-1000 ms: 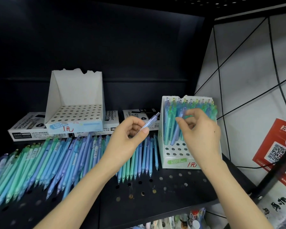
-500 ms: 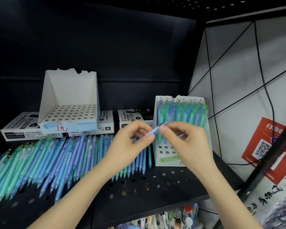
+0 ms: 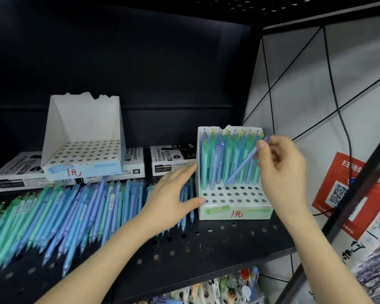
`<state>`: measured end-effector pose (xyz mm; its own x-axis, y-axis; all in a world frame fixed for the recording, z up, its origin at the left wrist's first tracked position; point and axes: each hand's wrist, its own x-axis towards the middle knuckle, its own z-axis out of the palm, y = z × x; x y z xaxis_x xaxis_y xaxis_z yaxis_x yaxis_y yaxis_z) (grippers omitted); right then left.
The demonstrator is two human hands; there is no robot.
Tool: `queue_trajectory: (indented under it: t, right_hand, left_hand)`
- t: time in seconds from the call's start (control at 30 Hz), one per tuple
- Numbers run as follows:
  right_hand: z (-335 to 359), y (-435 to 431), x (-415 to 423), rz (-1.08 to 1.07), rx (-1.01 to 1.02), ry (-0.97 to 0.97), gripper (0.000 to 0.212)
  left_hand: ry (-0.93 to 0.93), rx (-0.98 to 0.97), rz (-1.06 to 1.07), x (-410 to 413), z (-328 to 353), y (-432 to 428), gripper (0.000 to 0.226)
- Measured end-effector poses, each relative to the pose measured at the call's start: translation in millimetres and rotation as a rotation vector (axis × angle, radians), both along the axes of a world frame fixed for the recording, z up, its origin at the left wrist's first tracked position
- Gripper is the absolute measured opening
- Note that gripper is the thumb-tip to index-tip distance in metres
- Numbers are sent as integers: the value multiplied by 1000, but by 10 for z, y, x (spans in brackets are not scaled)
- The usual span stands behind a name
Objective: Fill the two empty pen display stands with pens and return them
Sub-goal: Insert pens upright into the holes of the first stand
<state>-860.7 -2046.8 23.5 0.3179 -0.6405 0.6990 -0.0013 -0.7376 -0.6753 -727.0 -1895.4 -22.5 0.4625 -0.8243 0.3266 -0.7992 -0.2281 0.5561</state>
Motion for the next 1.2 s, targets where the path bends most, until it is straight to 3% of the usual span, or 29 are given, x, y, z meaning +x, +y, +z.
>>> queue_trajectory:
  t: [0.3, 0.5, 0.57, 0.67, 0.77, 0.87, 0.97, 1.07, 1.2]
  right_hand:
    - [-67, 39, 221, -74, -195, 228, 17]
    - [-121, 85, 322, -41, -168, 427, 19]
    - [-152, 102, 308, -97, -180, 409, 22]
    - [-206, 228, 238, -209, -224, 222, 22]
    - [-274, 452, 259, -141, -301, 99, 16]
    - [-383, 671, 420, 46, -347, 197, 19]
    - [-486, 886, 640, 245, -367, 387, 22]
    - [-546, 1068, 868, 388, -339, 552, 32]
    - [-566, 1325, 1149, 452, -399, 622, 48]
  left_hand:
    - [-20, 26, -17, 20, -56, -34, 85]
    - [12, -5, -25, 41, -85, -50, 86]
    - [26, -2, -28, 40, -87, -46, 86]
    - [13, 6, -19, 64, -67, -17, 82]
    - [43, -78, 17, 114, -8, 111, 62]
    - [41, -172, 155, 181, 25, 406, 41]
    - [-47, -139, 338, 305, -14, 877, 32]
    - [-92, -89, 555, 463, -32, 1413, 30]
    - [-132, -11, 831, 644, -22, 2021, 36]
